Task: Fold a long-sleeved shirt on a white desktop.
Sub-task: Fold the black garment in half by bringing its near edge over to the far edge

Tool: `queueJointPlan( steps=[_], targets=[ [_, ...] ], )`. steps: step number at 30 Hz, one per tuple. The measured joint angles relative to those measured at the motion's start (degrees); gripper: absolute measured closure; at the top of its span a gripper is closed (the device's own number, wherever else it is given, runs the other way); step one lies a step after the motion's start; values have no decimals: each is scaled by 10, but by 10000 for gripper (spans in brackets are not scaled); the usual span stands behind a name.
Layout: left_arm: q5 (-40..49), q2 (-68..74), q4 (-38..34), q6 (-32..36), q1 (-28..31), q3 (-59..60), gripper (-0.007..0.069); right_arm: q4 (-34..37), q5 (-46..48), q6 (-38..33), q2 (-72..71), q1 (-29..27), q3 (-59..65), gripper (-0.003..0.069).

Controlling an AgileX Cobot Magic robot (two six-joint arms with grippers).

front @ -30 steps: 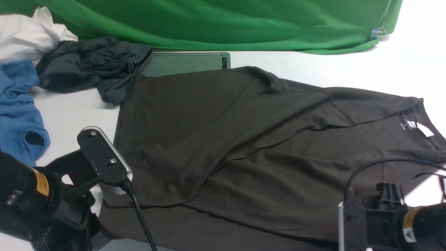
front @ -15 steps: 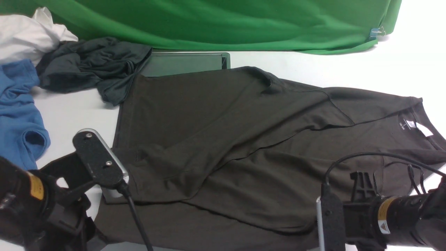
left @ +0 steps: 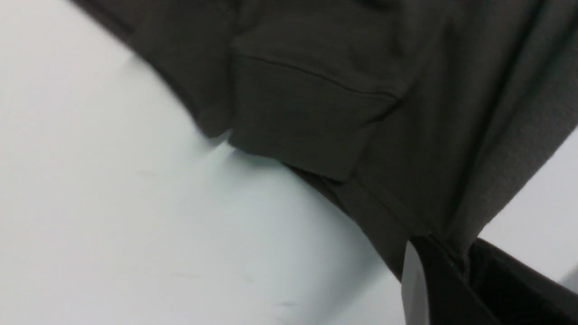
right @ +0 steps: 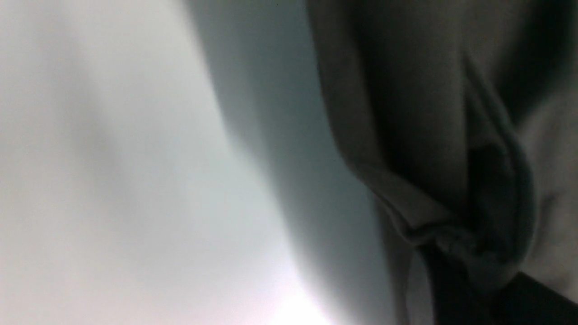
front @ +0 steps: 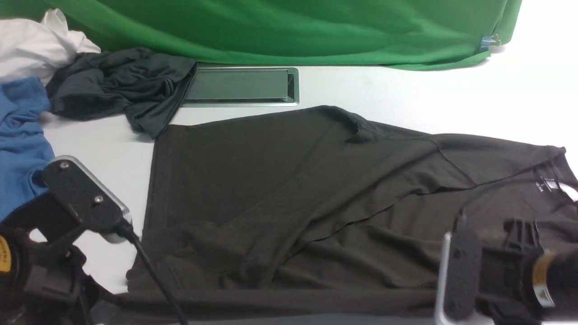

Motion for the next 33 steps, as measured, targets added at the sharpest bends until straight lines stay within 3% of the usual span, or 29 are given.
queueJointPlan(
  steps=[3, 8, 10, 12, 17, 21, 33],
  targets=[
    [-42, 27, 33, -56, 0, 0, 584, 0, -11, -6, 32, -12, -50, 624],
    [-132, 105, 64, -86, 9, 0, 584, 4, -37, -7, 95, -70, -120, 624],
    [-163, 131, 78, -100, 25, 0, 584, 4, -42, -7, 117, -88, -141, 624],
    [-209, 175, 88, -117, 78, -10, 584, 6, -46, -8, 153, -113, -176, 624],
    [-265, 263, 23, -50, 174, -76, 584, 13, -54, -22, 225, -141, -259, 624],
    [-264, 316, -15, -11, 207, -131, 584, 15, -53, -22, 266, -145, -309, 624],
    [-272, 435, 0, -1, 232, -292, 584, 24, -59, -23, 382, -176, -477, 624]
  ],
)
